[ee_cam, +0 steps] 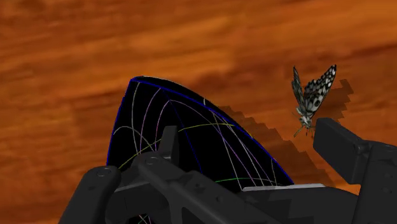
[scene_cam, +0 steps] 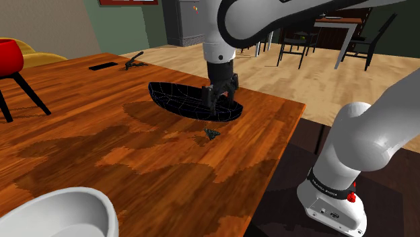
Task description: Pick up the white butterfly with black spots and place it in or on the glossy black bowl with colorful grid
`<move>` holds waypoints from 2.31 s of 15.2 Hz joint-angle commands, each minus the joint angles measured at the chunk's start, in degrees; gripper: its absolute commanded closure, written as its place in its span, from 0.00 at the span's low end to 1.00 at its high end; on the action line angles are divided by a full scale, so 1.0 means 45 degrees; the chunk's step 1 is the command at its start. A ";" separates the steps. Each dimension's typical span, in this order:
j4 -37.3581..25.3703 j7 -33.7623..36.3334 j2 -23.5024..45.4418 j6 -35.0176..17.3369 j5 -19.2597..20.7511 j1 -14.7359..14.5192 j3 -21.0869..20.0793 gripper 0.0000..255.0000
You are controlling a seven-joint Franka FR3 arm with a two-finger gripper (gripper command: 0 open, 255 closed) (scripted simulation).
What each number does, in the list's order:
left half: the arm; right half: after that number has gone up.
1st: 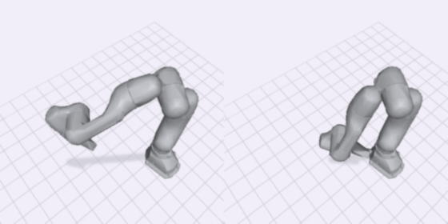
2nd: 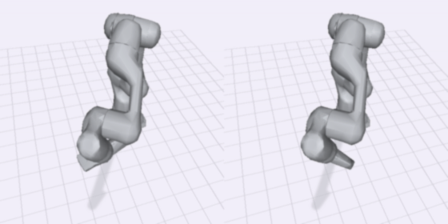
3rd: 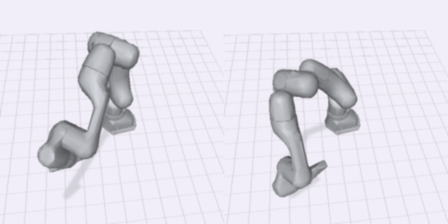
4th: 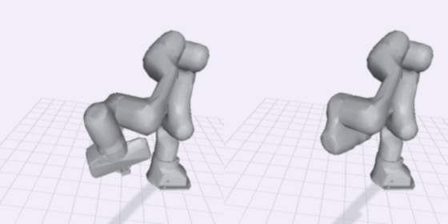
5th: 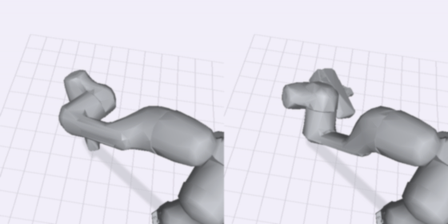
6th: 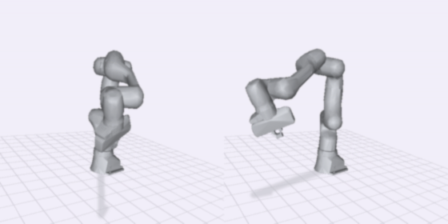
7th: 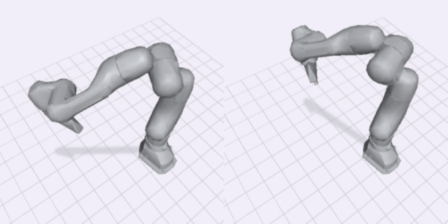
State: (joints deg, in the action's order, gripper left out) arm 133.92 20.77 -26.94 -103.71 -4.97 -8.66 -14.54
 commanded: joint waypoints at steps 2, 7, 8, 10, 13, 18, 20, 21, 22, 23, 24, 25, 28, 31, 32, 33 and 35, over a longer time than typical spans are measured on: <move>-0.0536 0.0642 0.1052 -0.0567 -0.0111 -0.0202 -0.0615 0.00; -0.0789 0.1235 0.2076 -0.1365 -0.0088 -0.0367 -0.1167 0.00; -0.0645 0.1239 0.2108 -0.1541 -0.0089 -0.0369 -0.1181 0.00; -0.0363 0.1249 0.2182 -0.1895 -0.0087 -0.0373 -0.1210 0.00; -0.0013 0.1266 0.2297 -0.2355 -0.0080 -0.0376 -0.1250 0.00; -0.0013 0.1266 0.2297 -0.2355 -0.0080 -0.0378 -0.1249 0.00; -0.0013 0.1267 0.2297 -0.2355 -0.0080 -0.0378 -0.1248 0.00; -0.0012 0.1266 0.2293 -0.2352 -0.0081 -0.0379 -0.1248 1.00; -0.0014 0.1260 0.2289 -0.2346 -0.0081 -0.0376 -0.1243 1.00; -0.0021 0.1257 0.2290 -0.2341 -0.0079 -0.0374 -0.1241 1.00; -0.0018 0.1255 0.2284 -0.2338 -0.0081 -0.0375 -0.1240 1.00; -0.0023 0.1256 0.2293 -0.2341 -0.0078 -0.0374 -0.1241 1.00; -0.0029 0.1274 0.2258 -0.2301 -0.0095 -0.0388 -0.1251 1.00; -0.0133 0.1254 0.2234 -0.2174 -0.0087 -0.0379 -0.1228 1.00; -0.0254 0.1241 0.2174 -0.1995 -0.0094 -0.0379 -0.1209 1.00; -0.0382 0.1231 0.2122 -0.1817 -0.0099 -0.0378 -0.1191 1.00; -0.0640 0.1212 0.2022 -0.1461 -0.0106 -0.0375 -0.1155 1.00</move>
State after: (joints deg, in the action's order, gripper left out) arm 131.47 26.21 -17.61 -111.01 -5.38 -10.31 -19.76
